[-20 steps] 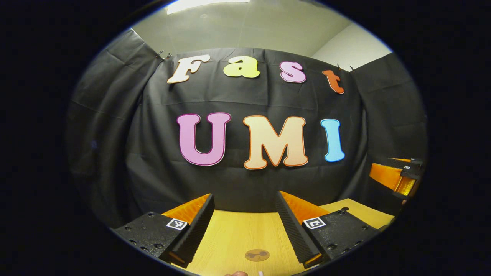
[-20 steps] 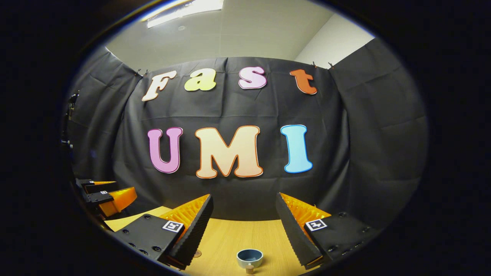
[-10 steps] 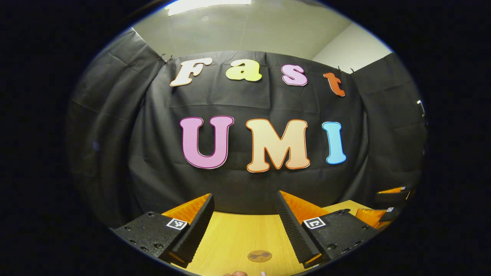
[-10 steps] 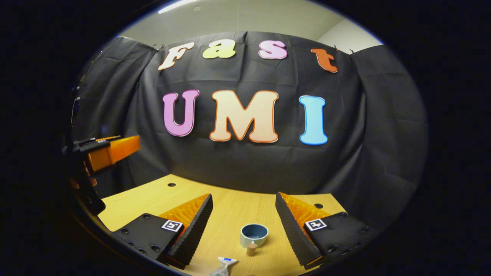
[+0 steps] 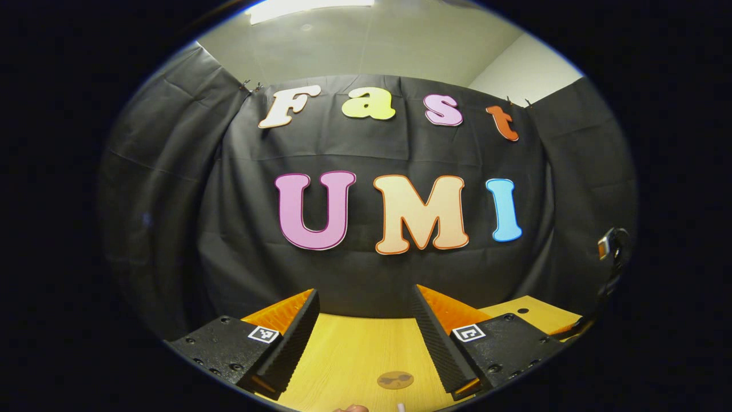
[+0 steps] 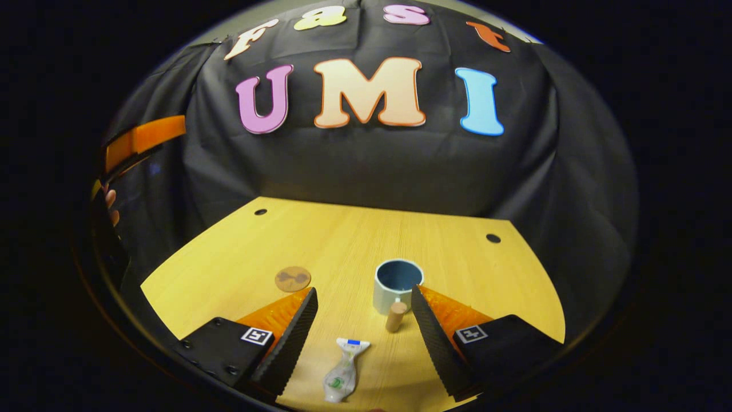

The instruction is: Put the toothbrush and toothpaste on the desktop into the cup, then pick up the cup and place it on the coaster on the desktop.

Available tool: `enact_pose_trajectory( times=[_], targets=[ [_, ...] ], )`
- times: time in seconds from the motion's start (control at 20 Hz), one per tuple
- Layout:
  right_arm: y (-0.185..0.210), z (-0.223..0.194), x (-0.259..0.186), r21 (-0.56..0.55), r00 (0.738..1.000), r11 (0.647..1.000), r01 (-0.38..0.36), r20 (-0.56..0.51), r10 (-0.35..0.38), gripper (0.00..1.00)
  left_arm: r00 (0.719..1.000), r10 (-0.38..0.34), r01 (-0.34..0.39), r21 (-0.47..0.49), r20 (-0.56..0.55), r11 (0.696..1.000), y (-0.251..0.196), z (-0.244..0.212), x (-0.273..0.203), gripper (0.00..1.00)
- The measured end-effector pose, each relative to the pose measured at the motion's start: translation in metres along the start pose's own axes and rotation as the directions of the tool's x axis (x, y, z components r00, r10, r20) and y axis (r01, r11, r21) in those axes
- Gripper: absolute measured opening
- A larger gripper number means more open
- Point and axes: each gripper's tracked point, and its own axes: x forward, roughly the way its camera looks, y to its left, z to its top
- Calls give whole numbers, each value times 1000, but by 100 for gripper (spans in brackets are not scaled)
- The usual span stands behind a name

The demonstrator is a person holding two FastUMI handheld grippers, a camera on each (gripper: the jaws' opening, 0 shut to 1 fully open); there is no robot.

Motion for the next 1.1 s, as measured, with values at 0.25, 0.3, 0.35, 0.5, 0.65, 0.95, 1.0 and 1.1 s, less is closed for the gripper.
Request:
enact_pose_trajectory(
  times=[0.25,0.3,0.35,0.5,0.65,0.95,1.0,1.1],
  targets=[
    [7,-58,14,-20,985,1000,-6,-175,2,100,1000,12,-12,6,-14,1000,8,-5,0,94],
    [6,-65,15,-23,980,1000,-5,-198,0,100,1000,13,-13,8,-16,1000,9,-7,0,94],
    [6,-74,18,-25,974,1000,-4,-225,-2,100,1000,14,-14,9,-21,1000,10,-8,-1,94],
    [6,-95,24,-25,956,1000,-2,-293,-5,100,999,17,-16,11,-29,1000,12,-11,2,94],
    [10,-119,31,-35,927,999,-8,-375,-6,100,999,17,-16,15,-44,1000,13,-18,5,94],
    [14,-158,44,-35,864,999,-19,-503,-1,95,996,11,-9,21,-88,1000,14,-38,8,94],
    [15,-166,43,-24,845,999,-29,-534,12,87,995,10,-8,22,-96,1000,12,-41,8,94],
    [17,-164,45,-36,848,998,-49,-530,23,67,994,5,-2,24,-114,1000,10,-48,8,94]
  ],
)
